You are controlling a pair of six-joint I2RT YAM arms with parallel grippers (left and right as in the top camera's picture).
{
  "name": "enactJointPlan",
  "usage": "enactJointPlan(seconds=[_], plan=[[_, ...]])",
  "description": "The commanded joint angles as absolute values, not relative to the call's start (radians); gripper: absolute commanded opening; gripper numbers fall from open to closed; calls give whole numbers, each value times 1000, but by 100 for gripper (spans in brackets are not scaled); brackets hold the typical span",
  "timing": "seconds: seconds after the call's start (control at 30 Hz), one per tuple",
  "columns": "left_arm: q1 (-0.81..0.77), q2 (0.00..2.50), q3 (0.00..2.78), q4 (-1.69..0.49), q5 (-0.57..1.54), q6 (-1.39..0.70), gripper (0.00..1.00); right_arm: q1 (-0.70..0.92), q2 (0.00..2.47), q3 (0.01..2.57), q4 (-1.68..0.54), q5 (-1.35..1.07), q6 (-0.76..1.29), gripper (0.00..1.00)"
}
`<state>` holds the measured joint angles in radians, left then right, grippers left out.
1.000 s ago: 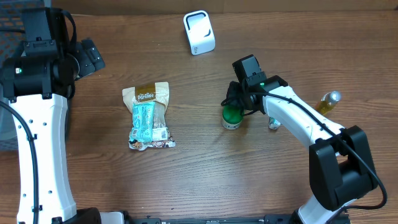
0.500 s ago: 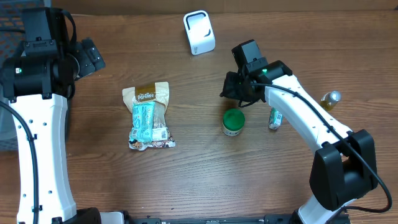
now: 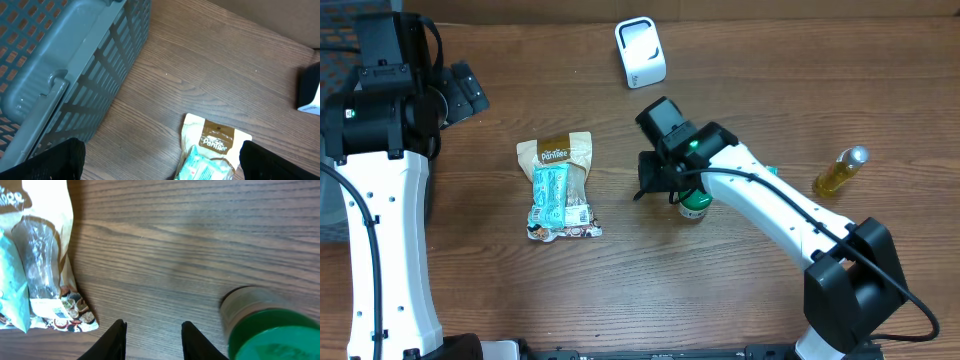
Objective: Scan the item barcode
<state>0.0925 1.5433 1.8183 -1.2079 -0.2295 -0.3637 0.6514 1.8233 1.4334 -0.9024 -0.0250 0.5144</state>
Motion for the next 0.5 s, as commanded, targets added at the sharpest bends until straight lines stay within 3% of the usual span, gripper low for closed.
enactJointPlan(seconds=[0.0, 0.47], plan=[[93, 1544, 1819, -1206, -243, -366, 100, 663, 1818, 1439, -901, 48, 535, 30], [93, 1544, 1819, -1206, -243, -366, 100, 663, 1819, 1406, -1094, 82, 557, 30]])
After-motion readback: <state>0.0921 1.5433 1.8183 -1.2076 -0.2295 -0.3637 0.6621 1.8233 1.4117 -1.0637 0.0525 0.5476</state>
